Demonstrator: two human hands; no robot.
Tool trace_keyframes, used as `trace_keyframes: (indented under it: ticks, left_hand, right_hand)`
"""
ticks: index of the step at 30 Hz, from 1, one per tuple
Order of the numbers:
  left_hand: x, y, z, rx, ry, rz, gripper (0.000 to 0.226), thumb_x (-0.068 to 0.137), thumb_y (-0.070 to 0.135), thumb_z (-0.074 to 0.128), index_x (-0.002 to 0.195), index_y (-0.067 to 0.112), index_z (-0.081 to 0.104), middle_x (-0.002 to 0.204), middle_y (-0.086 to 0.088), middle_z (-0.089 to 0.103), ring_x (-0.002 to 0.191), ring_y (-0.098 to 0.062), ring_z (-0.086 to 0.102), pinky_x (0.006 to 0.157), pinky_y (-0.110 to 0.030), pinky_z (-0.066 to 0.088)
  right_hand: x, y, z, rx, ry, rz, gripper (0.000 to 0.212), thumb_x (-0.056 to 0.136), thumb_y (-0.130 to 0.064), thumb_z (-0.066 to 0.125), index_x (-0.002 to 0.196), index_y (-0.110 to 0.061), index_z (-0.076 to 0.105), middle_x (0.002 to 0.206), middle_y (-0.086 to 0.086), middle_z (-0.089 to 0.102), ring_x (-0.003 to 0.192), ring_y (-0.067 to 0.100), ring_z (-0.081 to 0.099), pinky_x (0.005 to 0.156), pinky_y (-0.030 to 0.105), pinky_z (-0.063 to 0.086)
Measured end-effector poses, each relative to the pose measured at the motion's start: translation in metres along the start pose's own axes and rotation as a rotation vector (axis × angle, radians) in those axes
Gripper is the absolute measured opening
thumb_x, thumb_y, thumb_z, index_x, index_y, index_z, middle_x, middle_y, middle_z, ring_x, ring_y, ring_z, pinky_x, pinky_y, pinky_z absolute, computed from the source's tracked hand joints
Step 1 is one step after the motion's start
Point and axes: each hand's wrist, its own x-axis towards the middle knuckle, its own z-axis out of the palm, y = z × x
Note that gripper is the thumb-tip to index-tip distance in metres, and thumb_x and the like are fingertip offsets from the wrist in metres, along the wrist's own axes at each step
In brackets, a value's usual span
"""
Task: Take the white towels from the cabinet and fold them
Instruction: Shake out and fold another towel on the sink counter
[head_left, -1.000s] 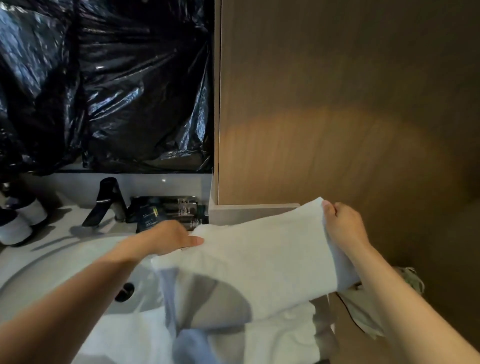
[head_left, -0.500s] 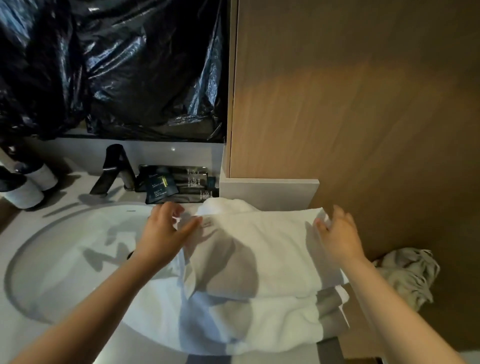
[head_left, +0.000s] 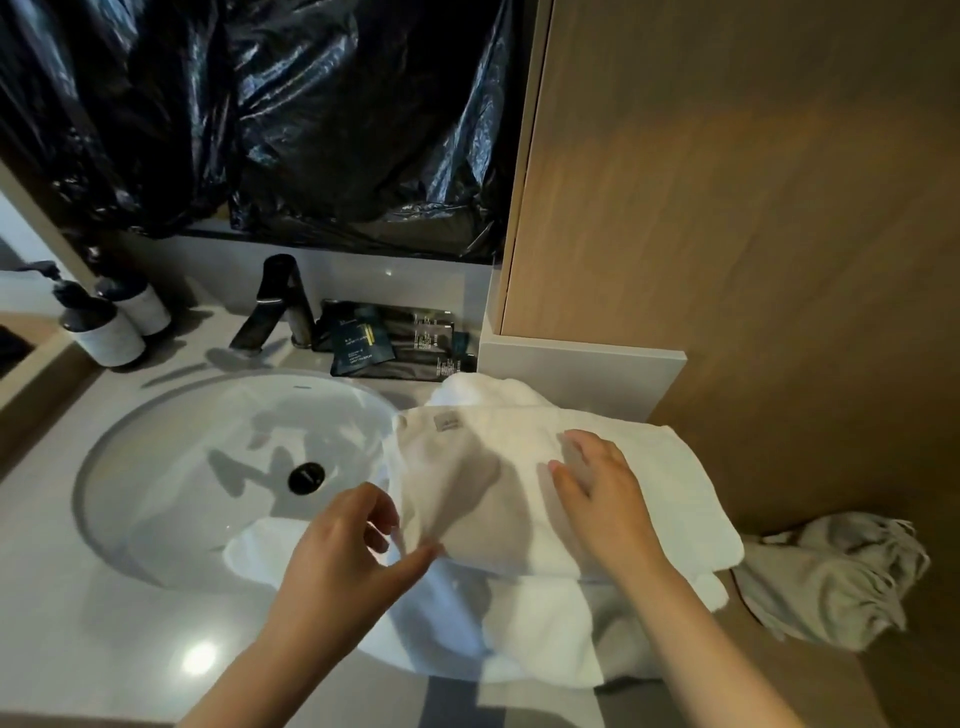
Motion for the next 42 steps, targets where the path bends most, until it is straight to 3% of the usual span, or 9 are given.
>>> trace_keyframes:
  ticks: [9,16,20,22,28,31,34,38,42]
  left_hand:
    - [0.003,-0.001,-0.004,-0.386,-0.001,-0.086,0.009,0.084,0.023,0.070,0.077,0.019,0.073,0.073,0.002,0.073,0.071,-0.009,0.068,0.069,-0.023,0.052]
    - [0.028,0.021,-0.018,-0.581,-0.239,-0.107,0.040,0.078,0.050,0.059,0.096,0.014,0.062,0.078,0.004,0.072,0.068,-0.005,0.066,0.059,-0.017,0.050]
    - [0.028,0.011,-0.023,-0.433,-0.407,-0.113,0.073,0.080,0.072,0.052,0.107,0.006,0.060,0.095,-0.017,0.067,0.087,-0.032,0.065,0.088,-0.052,0.049]
    - [0.024,0.003,-0.024,-0.438,-0.452,-0.164,0.080,0.077,0.068,0.058,0.100,-0.009,0.058,0.089,-0.025,0.063,0.079,-0.034,0.060,0.091,-0.056,0.046]
    - [0.017,-0.026,-0.019,-0.447,-0.343,-0.319,0.030,0.076,0.033,0.075,0.068,0.005,0.069,0.072,-0.015,0.070,0.073,-0.027,0.069,0.078,-0.036,0.059]
    - [0.017,-0.036,-0.012,-0.317,-0.404,-0.354,0.029,0.078,0.021,0.079,0.067,0.001,0.060,0.061,-0.006,0.062,0.064,-0.021,0.060,0.071,-0.034,0.052]
    - [0.027,-0.035,-0.009,-0.142,-0.405,-0.330,0.029,0.076,0.030,0.079,0.079,0.011,0.057,0.068,0.004,0.065,0.065,-0.013,0.060,0.066,-0.028,0.050]
    - [0.049,-0.025,-0.005,-0.284,-0.292,-0.421,0.050,0.077,0.055,0.069,0.106,0.018,0.054,0.096,-0.002,0.067,0.086,-0.018,0.067,0.076,-0.035,0.058]
    - [0.078,-0.017,0.012,-0.389,-0.158,-0.492,0.043,0.086,0.050,0.064,0.083,0.008,0.058,0.080,-0.007,0.061,0.072,-0.022,0.058,0.074,-0.042,0.056]
  right_hand:
    - [-0.009,0.007,0.003,0.028,-0.024,0.007,0.041,0.099,-0.030,0.052,0.138,-0.021,0.048,0.139,-0.002,0.049,0.127,0.015,0.046,0.099,0.018,0.029]
    - [-0.008,0.010,0.004,0.061,-0.033,0.031,0.040,0.099,-0.031,0.052,0.137,-0.020,0.049,0.137,-0.002,0.051,0.126,0.015,0.049,0.102,0.023,0.035]
    - [-0.007,0.014,0.004,0.082,-0.041,0.048,0.040,0.099,-0.032,0.051,0.137,-0.022,0.048,0.138,-0.003,0.050,0.128,0.015,0.048,0.105,0.027,0.038]
    - [-0.007,0.014,0.005,0.076,-0.043,0.054,0.040,0.099,-0.033,0.051,0.138,-0.024,0.048,0.139,-0.004,0.049,0.127,0.014,0.048,0.104,0.025,0.037]
    - [-0.005,0.016,0.005,0.060,-0.057,0.057,0.040,0.099,-0.033,0.051,0.138,-0.022,0.048,0.140,-0.004,0.049,0.126,0.014,0.049,0.104,0.027,0.039]
    - [-0.005,0.018,0.004,0.042,-0.064,0.056,0.038,0.099,-0.032,0.051,0.135,-0.020,0.051,0.139,-0.003,0.051,0.125,0.013,0.050,0.105,0.025,0.039]
    - [-0.005,0.018,0.004,0.025,-0.064,0.034,0.034,0.099,-0.031,0.051,0.131,-0.020,0.055,0.134,-0.004,0.053,0.113,0.005,0.048,0.096,0.015,0.033]
    - [-0.007,0.018,0.000,0.079,-0.042,0.011,0.028,0.099,-0.028,0.052,0.125,-0.021,0.059,0.126,-0.007,0.056,0.112,0.005,0.052,0.094,0.015,0.036]
    - [-0.010,0.023,-0.007,0.132,0.015,0.023,0.022,0.098,-0.025,0.055,0.118,-0.023,0.064,0.119,-0.008,0.059,0.110,0.010,0.057,0.098,0.025,0.044]
